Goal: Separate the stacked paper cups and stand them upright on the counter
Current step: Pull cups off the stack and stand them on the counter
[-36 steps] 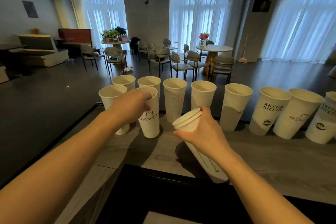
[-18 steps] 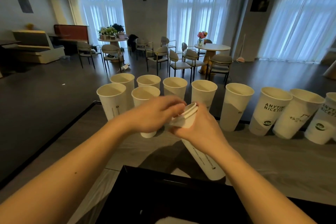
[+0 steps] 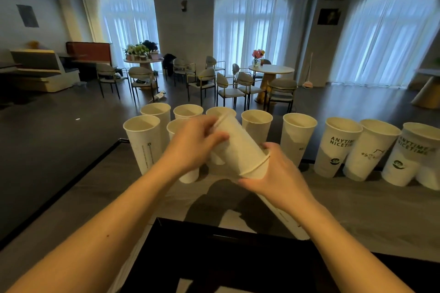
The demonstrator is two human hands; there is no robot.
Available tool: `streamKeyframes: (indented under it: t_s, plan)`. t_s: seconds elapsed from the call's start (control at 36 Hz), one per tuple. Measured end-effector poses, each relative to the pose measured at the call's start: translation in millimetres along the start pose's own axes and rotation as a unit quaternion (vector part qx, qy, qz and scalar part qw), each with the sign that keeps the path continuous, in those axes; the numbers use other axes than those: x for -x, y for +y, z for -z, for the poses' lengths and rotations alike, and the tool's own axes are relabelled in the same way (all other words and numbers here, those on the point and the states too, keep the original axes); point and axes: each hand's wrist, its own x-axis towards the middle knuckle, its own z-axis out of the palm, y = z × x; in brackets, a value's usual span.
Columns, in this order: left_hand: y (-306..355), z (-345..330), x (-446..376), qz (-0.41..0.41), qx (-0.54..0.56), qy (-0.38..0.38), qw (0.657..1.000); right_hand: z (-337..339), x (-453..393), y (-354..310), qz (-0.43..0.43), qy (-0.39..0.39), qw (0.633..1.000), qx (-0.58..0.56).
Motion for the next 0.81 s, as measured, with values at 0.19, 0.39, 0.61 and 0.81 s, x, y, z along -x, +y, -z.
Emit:
streamKeyframes:
  t_s: [0.19,0.39,0.61,0.81]
  plan:
    - [-7,-9,-31,-0.017,-0.089,0.038,0.995,12,3,16,-0.079,0.117,0.990,0.026]
    - [-4,-7,-41,-0.052,-0.112,0.058,0.991,13,2,27,-0.108,0.122,0.986,0.040]
    - [-13,-22,-37,-0.116,-0.289,-0.045,0.949,11,-7,24,-0.090,0.193,0.976,-0.045]
    - [-44,-41,-37,-0.147,-0.385,-0.084,0.907,-12,-23,24,-0.068,0.155,0.974,-0.149]
